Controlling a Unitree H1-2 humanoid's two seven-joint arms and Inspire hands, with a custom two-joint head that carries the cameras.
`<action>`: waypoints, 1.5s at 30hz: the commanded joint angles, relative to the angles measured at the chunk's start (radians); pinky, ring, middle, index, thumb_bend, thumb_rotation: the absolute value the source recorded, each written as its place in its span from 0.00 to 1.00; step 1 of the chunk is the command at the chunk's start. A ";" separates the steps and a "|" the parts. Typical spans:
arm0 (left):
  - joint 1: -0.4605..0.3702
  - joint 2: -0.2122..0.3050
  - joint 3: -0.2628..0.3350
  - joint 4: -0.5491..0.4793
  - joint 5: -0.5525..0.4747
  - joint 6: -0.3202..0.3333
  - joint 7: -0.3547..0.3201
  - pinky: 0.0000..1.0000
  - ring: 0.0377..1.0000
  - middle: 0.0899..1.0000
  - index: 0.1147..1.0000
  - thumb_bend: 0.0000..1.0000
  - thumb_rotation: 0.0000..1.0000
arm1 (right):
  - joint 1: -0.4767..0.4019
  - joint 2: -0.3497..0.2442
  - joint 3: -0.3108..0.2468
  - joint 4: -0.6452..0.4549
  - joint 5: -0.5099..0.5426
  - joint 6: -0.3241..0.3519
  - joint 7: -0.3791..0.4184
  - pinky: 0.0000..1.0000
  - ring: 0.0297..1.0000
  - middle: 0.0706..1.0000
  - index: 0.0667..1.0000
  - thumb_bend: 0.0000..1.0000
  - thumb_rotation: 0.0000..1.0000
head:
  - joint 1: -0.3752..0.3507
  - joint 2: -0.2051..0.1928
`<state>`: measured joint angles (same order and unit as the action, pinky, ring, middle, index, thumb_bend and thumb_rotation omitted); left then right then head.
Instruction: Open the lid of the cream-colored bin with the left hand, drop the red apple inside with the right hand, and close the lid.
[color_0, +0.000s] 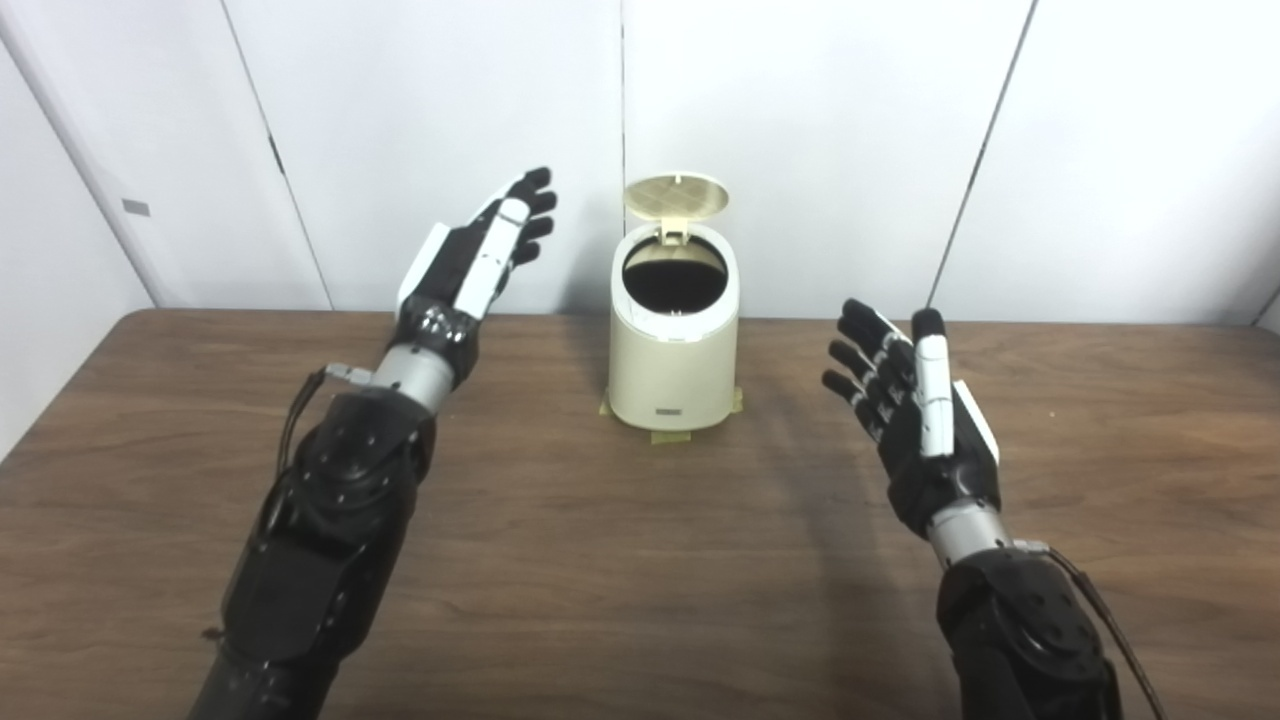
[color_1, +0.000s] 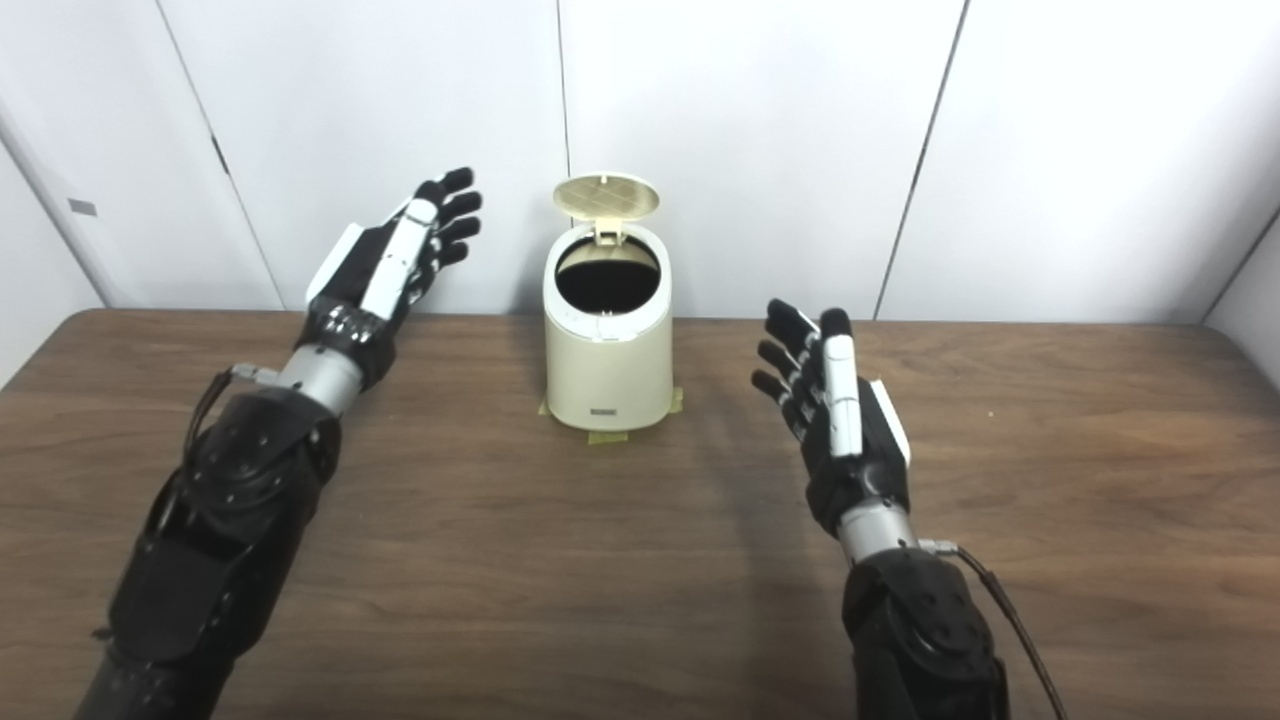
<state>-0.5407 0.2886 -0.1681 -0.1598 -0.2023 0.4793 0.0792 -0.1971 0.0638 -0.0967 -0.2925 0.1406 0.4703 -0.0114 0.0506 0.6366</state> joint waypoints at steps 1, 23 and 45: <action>-0.096 0.011 0.001 0.011 0.018 -0.009 -0.011 0.94 0.93 0.94 0.94 0.47 0.99 | -0.030 0.000 -0.005 -0.044 0.026 -0.005 -0.002 0.87 0.91 0.91 0.85 0.54 0.99 | 0.002 0.000; -0.353 -0.034 -0.039 0.301 0.245 -0.048 -0.214 0.98 0.97 0.93 0.92 0.44 1.00 | -0.025 -0.056 0.045 -0.030 0.094 -0.001 -0.055 0.80 0.87 0.87 0.83 0.54 0.97 | -0.011 -0.016; -0.411 0.012 -0.129 0.363 0.424 -0.087 -0.398 0.99 0.90 0.82 0.84 0.51 1.00 | -0.032 -0.081 0.077 -0.005 0.100 -0.001 -0.072 0.74 0.85 0.86 0.84 0.53 1.00 | -0.024 -0.013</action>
<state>-0.8787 0.2804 -0.2994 0.2330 0.1988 0.4195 -0.3175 -0.1922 -0.0147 -0.0198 -0.2772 0.2338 0.4760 -0.0849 0.0261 0.6228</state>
